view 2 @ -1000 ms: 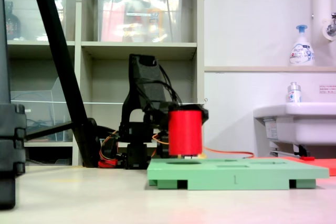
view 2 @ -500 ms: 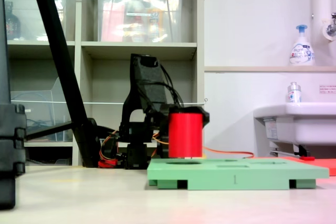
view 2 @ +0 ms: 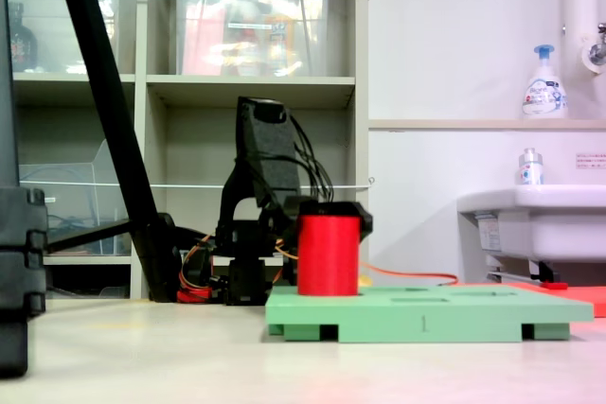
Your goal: Put the cylinder block into the corresponding hole
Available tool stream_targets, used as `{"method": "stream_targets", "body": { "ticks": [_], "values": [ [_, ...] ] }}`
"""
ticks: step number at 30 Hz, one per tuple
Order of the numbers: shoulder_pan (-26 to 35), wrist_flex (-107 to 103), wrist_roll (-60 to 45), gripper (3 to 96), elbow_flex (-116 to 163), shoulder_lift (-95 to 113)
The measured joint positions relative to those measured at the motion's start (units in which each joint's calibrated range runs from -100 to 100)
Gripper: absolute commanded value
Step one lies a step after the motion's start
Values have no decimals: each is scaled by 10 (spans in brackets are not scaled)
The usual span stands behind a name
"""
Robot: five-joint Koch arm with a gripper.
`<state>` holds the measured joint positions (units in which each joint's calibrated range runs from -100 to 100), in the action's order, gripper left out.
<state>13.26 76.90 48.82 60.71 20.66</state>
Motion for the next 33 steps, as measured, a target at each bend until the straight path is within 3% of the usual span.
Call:
{"method": "stream_targets", "body": {
  "ticks": [33],
  "values": [
    [8, 43, -3, 397, -17, -81]
  ]
}}
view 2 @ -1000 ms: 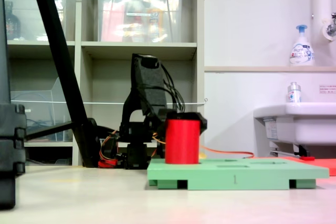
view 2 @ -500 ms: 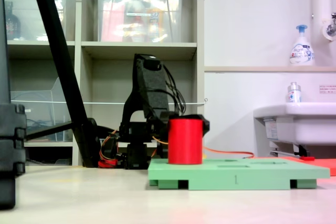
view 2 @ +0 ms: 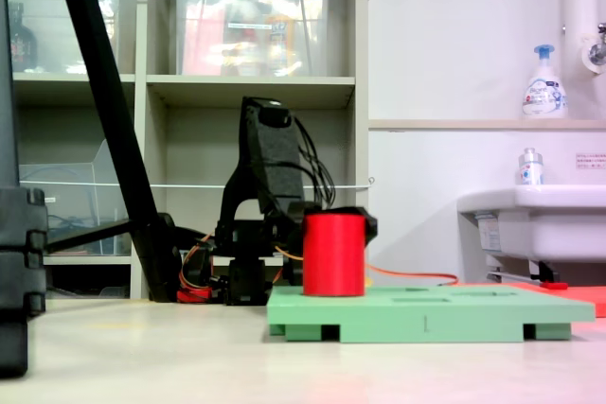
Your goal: Put the cylinder block into the corresponding hole
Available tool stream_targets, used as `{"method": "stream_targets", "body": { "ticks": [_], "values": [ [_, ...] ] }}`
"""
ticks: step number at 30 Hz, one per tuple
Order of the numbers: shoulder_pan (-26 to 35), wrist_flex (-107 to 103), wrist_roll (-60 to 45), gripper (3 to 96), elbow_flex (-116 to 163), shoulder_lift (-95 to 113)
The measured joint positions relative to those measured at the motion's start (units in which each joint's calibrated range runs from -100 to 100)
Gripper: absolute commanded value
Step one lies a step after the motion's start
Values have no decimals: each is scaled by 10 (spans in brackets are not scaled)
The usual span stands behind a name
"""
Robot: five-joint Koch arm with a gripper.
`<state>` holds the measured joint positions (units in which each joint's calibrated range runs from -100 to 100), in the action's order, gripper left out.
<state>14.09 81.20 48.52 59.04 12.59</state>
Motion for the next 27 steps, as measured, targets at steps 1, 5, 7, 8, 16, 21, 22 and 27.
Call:
{"method": "stream_targets", "body": {
  "ticks": [1, 5, 7, 8, 16, 21, 22, 27],
  "values": [
    [0, 1, 0, 397, 0, 0],
    [0, 2, 0, 397, 0, 0],
    [0, 4, 0, 397, 4, 0],
    [1, 8, 0, 397, 11, 0],
    [2, 35, 0, 399, 35, 0],
    [3, 43, 0, 399, 45, 0],
    [3, 44, 0, 399, 45, 0],
    [3, 64, 0, 399, 45, -23]
  ]
}}
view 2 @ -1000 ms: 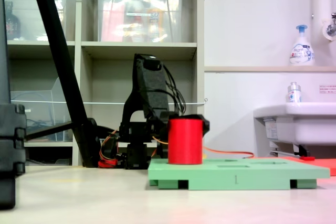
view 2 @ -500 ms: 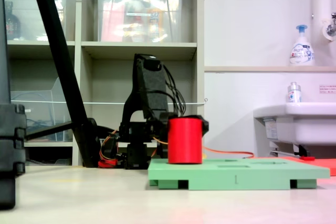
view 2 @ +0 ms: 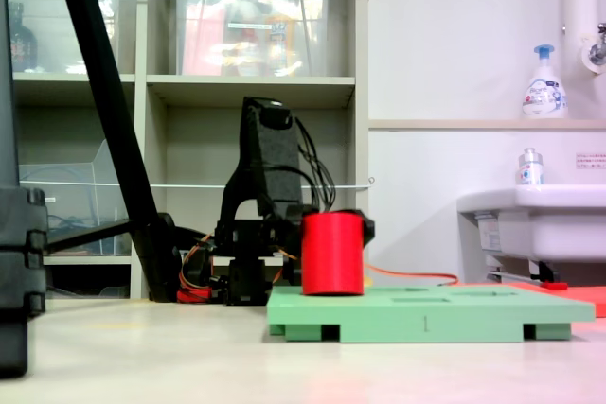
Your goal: Put the cylinder block into the corresponding hole
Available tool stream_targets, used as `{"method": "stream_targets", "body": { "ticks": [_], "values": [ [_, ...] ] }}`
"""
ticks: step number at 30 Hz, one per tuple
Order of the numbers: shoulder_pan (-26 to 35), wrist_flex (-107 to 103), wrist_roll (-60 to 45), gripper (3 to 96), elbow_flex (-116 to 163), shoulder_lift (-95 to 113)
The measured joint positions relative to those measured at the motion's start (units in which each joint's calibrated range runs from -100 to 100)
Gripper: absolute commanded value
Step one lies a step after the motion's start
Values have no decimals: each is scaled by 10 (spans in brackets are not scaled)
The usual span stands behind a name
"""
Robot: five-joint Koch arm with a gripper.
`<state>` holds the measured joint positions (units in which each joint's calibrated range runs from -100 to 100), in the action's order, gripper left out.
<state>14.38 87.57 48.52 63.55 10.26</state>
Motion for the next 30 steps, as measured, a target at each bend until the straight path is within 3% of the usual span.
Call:
{"method": "stream_targets", "body": {
  "ticks": [30],
  "values": [
    [-15, 0, 1, 415, -11, -148]
  ]
}}
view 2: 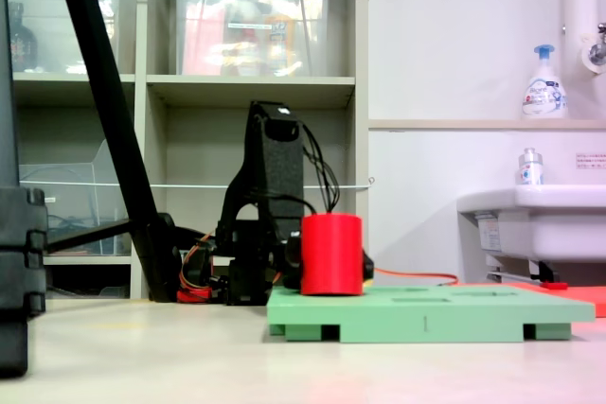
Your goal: Put the cylinder block into the corresponding hole
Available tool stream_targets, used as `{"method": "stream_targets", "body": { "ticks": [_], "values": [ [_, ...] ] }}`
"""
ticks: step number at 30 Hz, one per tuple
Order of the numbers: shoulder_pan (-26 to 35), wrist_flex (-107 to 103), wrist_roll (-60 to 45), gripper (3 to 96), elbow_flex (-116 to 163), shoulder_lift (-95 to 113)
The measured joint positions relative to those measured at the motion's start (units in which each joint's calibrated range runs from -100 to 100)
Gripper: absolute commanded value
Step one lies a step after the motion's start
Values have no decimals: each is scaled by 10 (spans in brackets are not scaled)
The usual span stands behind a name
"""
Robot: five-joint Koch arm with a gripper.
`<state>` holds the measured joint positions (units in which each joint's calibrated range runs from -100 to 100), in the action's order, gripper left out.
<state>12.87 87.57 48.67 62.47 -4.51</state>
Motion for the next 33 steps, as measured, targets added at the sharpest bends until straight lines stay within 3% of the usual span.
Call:
{"method": "stream_targets", "body": {
  "ticks": [33],
  "values": [
    [-4, 8, 0, 452, -9, -49]
  ]
}}
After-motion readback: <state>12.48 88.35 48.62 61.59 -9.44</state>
